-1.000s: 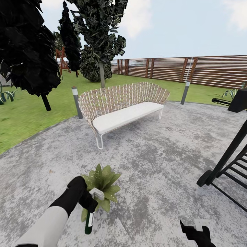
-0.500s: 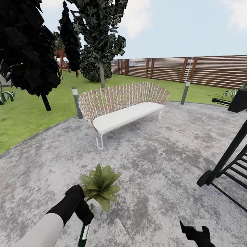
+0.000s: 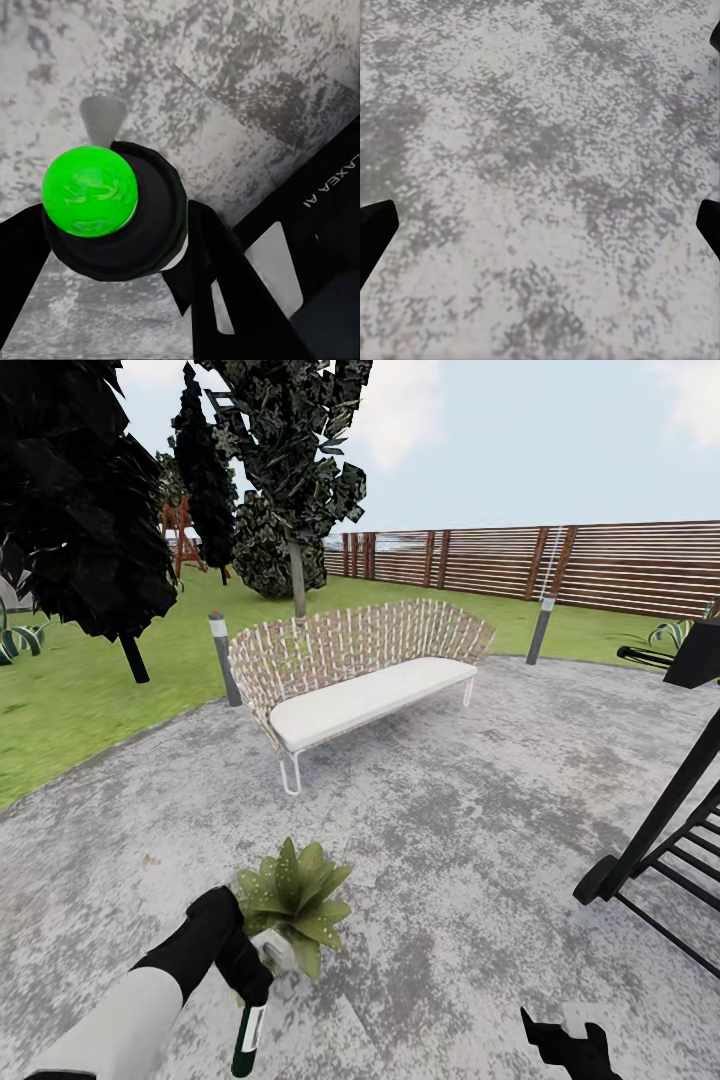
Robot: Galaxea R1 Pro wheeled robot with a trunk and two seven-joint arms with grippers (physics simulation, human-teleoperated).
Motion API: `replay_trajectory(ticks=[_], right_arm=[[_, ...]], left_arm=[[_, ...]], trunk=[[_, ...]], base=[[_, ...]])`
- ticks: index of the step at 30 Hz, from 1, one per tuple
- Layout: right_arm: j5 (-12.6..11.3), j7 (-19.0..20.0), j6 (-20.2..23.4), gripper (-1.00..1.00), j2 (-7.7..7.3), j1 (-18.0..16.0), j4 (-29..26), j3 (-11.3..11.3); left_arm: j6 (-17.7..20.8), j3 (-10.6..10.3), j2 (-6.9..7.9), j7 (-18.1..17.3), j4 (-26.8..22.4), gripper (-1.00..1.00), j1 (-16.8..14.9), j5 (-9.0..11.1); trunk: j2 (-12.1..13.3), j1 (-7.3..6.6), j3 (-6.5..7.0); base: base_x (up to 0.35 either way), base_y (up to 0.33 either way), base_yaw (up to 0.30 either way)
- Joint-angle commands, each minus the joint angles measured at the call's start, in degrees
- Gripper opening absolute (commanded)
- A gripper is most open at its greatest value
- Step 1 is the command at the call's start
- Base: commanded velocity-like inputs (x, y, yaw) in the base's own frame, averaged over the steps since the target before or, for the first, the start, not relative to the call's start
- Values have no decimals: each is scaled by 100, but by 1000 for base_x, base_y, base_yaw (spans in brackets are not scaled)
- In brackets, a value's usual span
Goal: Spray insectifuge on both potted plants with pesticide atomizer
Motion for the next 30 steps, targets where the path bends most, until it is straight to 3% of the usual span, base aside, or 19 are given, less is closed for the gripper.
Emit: replay_trajectory(ticks=[1,5,15,24,30], right_arm=[[35,46,-30,100,2,-8,-2,-49],[35,46,-30,100,3,-8,-2,-49],[35,46,-30,100,4,-8,-2,-49],[35,46,-30,100,5,-8,-2,-49],[35,46,-30,100,6,-8,1,-49]], left_arm=[[44,-24,57,-46,-2,-100,10,-10],[13,-44,181,-46,5,-100,198,-18],[21,-48,120,-25,-11,-100,224,-22],[6,-29,16,-26,-12,-100,230,-12],[-20,-71,80,-26,-2,-100,503,-22]], trunk=[[-2,-1,-5],[-2,-1,-5],[-2,-1,-5],[-2,-1,-5],[-2,-1,-5]], base=[[0,0,0],[0,0,0],[189,0,0],[18,0,0],[0,0,0]])
